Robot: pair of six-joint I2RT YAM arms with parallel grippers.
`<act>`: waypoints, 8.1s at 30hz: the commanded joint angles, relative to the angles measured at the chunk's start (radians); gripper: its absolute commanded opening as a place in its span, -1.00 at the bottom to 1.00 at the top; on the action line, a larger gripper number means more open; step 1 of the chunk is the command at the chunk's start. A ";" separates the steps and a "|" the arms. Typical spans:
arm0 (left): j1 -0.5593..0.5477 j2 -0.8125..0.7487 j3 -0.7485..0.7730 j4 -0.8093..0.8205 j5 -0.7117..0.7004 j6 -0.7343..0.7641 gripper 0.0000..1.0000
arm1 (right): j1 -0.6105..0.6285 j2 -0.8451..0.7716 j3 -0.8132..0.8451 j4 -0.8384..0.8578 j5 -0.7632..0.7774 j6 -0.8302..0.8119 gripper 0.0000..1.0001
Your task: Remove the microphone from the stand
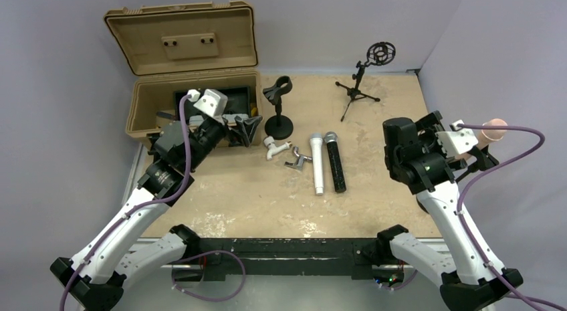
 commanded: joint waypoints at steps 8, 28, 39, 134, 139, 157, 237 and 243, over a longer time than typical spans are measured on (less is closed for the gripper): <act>-0.065 0.031 -0.018 0.057 -0.007 0.006 0.82 | -0.122 0.035 0.114 0.196 0.182 -0.285 0.93; -0.312 -0.024 -0.035 0.064 -0.165 0.144 0.82 | -0.308 0.187 0.222 0.317 0.244 -0.377 0.95; -0.398 -0.033 -0.043 0.072 -0.211 0.179 0.84 | -0.423 0.252 0.243 0.319 0.262 -0.349 0.94; -0.239 -0.375 -0.072 -0.477 -0.487 -0.230 0.86 | 0.478 0.488 0.345 0.971 -2.191 -1.234 -1.00; -0.239 -0.349 -0.070 -0.446 -0.449 -0.243 0.86 | 0.421 0.521 0.322 0.935 -2.432 -1.246 -1.00; -0.174 -0.200 0.215 -0.555 -0.206 -0.165 0.94 | 0.327 0.516 0.333 0.963 -2.748 -1.135 -1.00; -0.037 -0.251 -0.153 -0.154 0.434 -0.097 0.96 | 0.532 0.370 0.098 0.964 -1.960 -1.404 -0.51; -0.028 -0.210 -0.112 -0.226 0.440 0.005 0.96 | 0.525 0.321 0.053 1.002 -1.965 -1.356 -0.51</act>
